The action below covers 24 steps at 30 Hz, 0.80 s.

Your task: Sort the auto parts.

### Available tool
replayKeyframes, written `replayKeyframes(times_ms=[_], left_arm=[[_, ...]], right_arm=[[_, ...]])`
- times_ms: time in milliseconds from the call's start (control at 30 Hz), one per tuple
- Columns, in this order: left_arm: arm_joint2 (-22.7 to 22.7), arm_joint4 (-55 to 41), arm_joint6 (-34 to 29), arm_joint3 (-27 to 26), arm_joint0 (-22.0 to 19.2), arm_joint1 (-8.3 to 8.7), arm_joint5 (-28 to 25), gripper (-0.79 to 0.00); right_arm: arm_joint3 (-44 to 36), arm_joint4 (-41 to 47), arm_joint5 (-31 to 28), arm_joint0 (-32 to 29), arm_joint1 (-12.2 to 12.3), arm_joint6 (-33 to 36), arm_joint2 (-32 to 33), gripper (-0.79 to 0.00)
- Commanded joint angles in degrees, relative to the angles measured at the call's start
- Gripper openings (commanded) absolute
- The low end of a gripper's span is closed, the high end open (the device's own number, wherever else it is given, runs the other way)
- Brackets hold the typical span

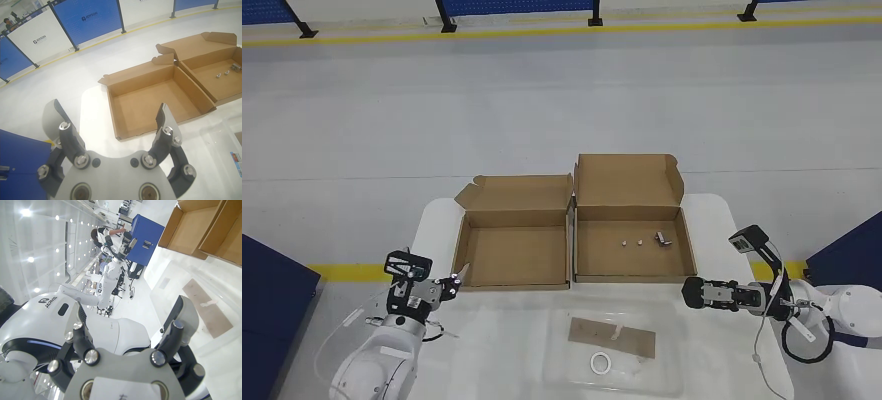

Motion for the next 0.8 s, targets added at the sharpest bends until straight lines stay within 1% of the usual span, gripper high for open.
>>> replayKeyframes(times_ms=[0,67,133,200,300,333,633,667,700,767], left_arm=[[0.0,0.3,-0.1,0.0,-0.1,0.02,-0.1,0.0],[0.6,3.1,-2.0,-1.4,-0.5,0.16,-1.7,0.0],[1.8,4.8,-4.9,-4.2,-0.6,0.39,-6.5,0.0],[3.4,4.3,-11.4,-7.5,-1.4,0.61,-12.1,0.0],[5.3,3.3,-21.1,-11.1,-3.3,0.79,-16.9,0.0],[6.0,3.5,-22.6,-12.3,-4.0,0.85,-18.5,0.0],[6.0,3.5,-22.6,-12.3,-4.0,0.85,-18.5,0.0],[6.4,4.3,-22.9,-12.4,-4.0,0.9,-19.1,0.0],[8.0,5.8,-24.7,-13.5,-4.0,1.01,-21.5,0.0],[10.8,4.7,-28.1,-15.7,-5.4,1.04,-25.3,0.0]], right_arm=[[0.0,0.0,0.0,0.0,0.0,0.0,0.0,0.0],[0.0,0.0,0.0,0.0,0.0,0.0,0.0,0.0],[0.0,0.0,0.0,0.0,0.0,0.0,0.0,0.0],[0.0,0.0,0.0,0.0,0.0,0.0,0.0,0.0],[0.0,0.0,0.0,0.0,0.0,0.0,0.0,0.0],[0.0,0.0,0.0,0.0,0.0,0.0,0.0,0.0],[0.0,0.0,0.0,0.0,0.0,0.0,0.0,0.0],[0.0,0.0,0.0,0.0,0.0,0.0,0.0,0.0],[0.0,0.0,0.0,0.0,0.0,0.0,0.0,0.0],[0.0,0.0,0.0,0.0,0.0,0.0,0.0,0.0]])
